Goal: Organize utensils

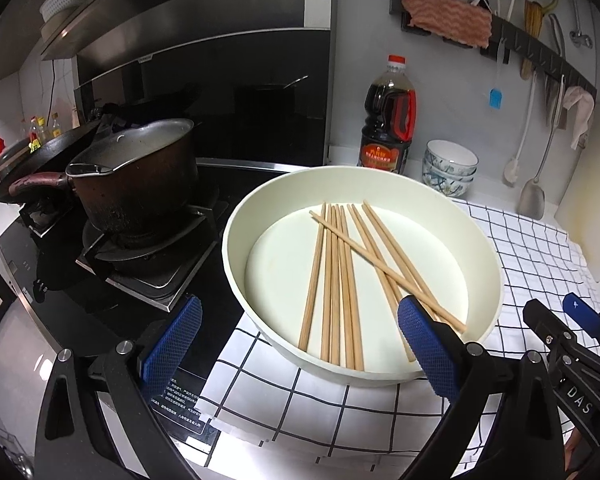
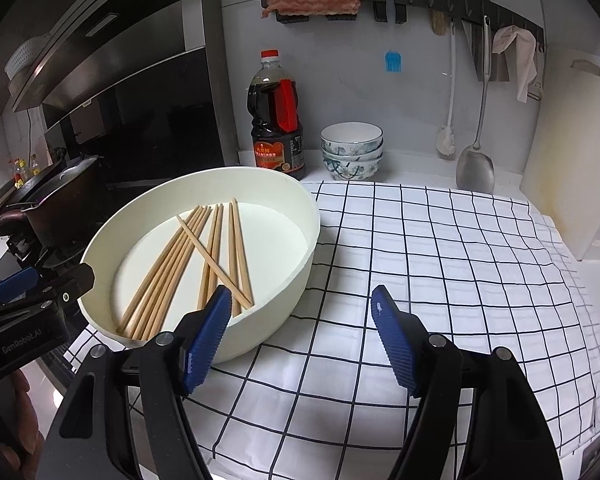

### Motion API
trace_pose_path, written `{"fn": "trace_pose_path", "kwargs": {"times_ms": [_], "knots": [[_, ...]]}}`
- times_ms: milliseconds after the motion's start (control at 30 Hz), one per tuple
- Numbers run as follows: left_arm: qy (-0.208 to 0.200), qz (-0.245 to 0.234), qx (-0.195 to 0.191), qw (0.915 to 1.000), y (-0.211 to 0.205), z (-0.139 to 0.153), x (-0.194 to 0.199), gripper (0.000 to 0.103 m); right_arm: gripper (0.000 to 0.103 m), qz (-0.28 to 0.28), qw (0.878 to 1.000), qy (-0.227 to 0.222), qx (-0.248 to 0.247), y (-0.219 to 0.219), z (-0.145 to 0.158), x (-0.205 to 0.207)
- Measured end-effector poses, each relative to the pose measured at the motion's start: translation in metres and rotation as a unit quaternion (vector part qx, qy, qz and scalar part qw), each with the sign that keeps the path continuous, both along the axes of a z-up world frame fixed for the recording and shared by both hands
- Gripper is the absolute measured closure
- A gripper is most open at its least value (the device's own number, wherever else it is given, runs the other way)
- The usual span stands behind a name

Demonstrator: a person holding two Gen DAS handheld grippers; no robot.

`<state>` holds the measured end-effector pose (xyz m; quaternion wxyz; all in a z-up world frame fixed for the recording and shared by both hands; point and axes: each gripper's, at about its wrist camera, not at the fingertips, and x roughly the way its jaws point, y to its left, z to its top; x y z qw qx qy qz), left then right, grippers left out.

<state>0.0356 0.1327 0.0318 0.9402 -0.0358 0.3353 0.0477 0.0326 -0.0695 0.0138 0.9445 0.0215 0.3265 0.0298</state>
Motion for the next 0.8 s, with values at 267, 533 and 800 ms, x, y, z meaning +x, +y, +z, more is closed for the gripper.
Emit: {"fn": "trace_pose_path", "kwargs": {"times_ms": [267, 533, 800], "knots": [[-0.012, 0.003, 0.005, 0.9999, -0.002, 0.0067, -0.004, 0.006, 0.033, 0.004, 1.0, -0.008, -0.002, 0.0012, 0.0049, -0.0043], [-0.016, 0.005, 0.003, 0.9999, -0.0018, 0.0086, -0.0064, 0.006, 0.033, 0.003, 1.0, -0.011, -0.003, 0.0022, 0.006, -0.0053], [-0.016, 0.008, -0.005, 0.9998, 0.0005, 0.0093, -0.0071, 0.006, 0.033, 0.007, 1.0, -0.012, -0.003, 0.0032, 0.0077, -0.0069]]}}
